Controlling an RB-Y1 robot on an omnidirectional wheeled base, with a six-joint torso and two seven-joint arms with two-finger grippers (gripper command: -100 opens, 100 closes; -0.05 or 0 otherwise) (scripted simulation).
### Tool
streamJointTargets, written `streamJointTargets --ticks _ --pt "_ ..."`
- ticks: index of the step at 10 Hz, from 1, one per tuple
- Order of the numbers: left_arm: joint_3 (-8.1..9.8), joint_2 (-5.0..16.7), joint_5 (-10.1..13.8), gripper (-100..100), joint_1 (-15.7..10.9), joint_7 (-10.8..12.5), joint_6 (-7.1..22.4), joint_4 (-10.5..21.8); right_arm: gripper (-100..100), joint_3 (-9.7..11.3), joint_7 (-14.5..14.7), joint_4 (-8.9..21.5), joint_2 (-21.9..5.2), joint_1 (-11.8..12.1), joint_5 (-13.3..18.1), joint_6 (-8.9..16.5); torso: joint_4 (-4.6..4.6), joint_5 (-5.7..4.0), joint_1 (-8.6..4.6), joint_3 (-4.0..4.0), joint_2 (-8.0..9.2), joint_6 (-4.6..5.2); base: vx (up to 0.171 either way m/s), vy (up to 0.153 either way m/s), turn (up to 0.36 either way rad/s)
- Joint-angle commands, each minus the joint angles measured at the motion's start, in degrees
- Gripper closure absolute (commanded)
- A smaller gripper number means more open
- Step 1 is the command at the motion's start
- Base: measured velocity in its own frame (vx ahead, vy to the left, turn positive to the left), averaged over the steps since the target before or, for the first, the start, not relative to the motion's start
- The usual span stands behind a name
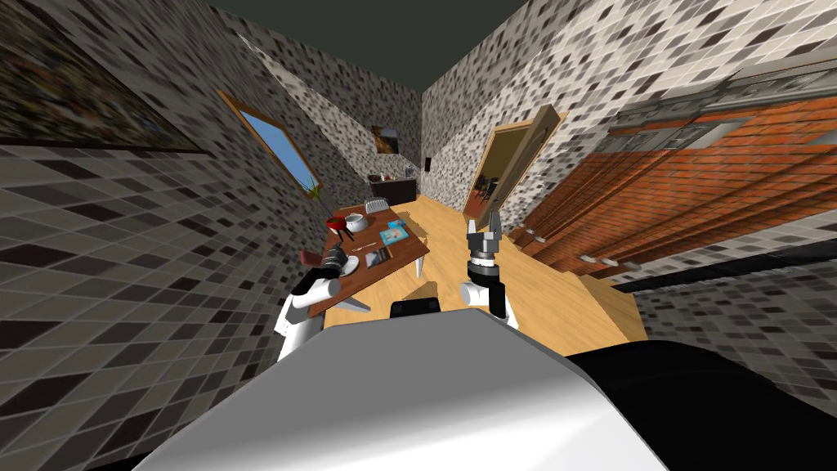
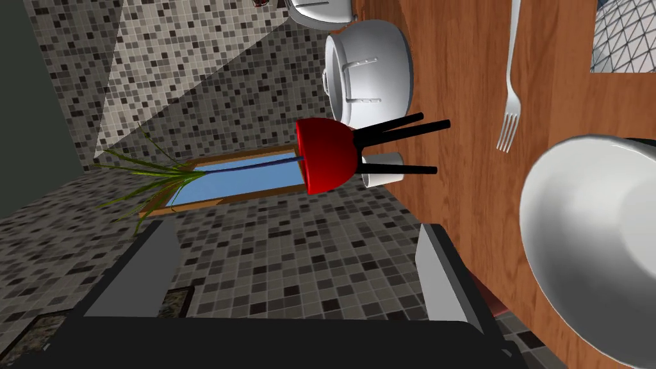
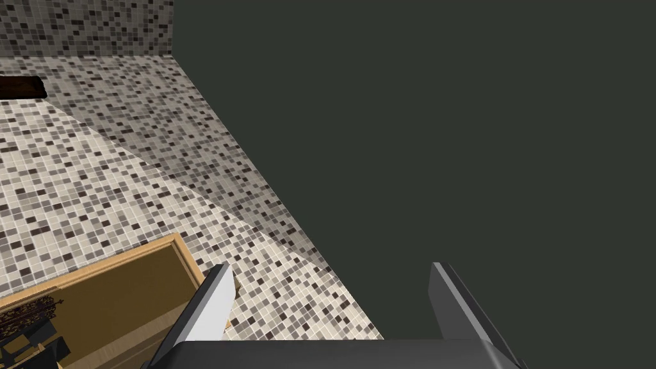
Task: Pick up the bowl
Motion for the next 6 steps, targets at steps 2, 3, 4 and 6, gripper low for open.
streamJointTargets --ticks 2,3,4,6 --pt "1.39 0.52 0.25 -100 -1.38 -0.04 4.51 1.69 0 0.0 0.0 0.0 0.0 0.0 0.0 0.0 0.0 0.0 -0.01 0.0 -0.01 0.01 0.004 -0.014 -0.066" --pt "2.53 1.01 0.47 -100 -2.44 -0.1 6.09 3.33 0 0.0 0.0 0.0 0.0 0.0 0.0 0.0 0.0 0.0 0.02 0.0 0.0 -0.01 0.0 -0.011 -0.093" --pt "2.53 1.01 0.47 -100 -2.44 -0.1 7.69 3.33 0 0.0 0.0 0.0 0.0 0.0 0.0 0.0 0.0 0.0 0.02 0.0 0.0 0.01 0.001 -0.007 -0.051" --pt "3.66 1.5 0.64 -100 -3.48 -0.19 10.85 5.0 0 0.0 0.0 0.0 0.0 0.0 0.0 0.0 0.0 0.01 0.05 -0.01 -0.01 0.01 0.004 -0.005 -0.064"
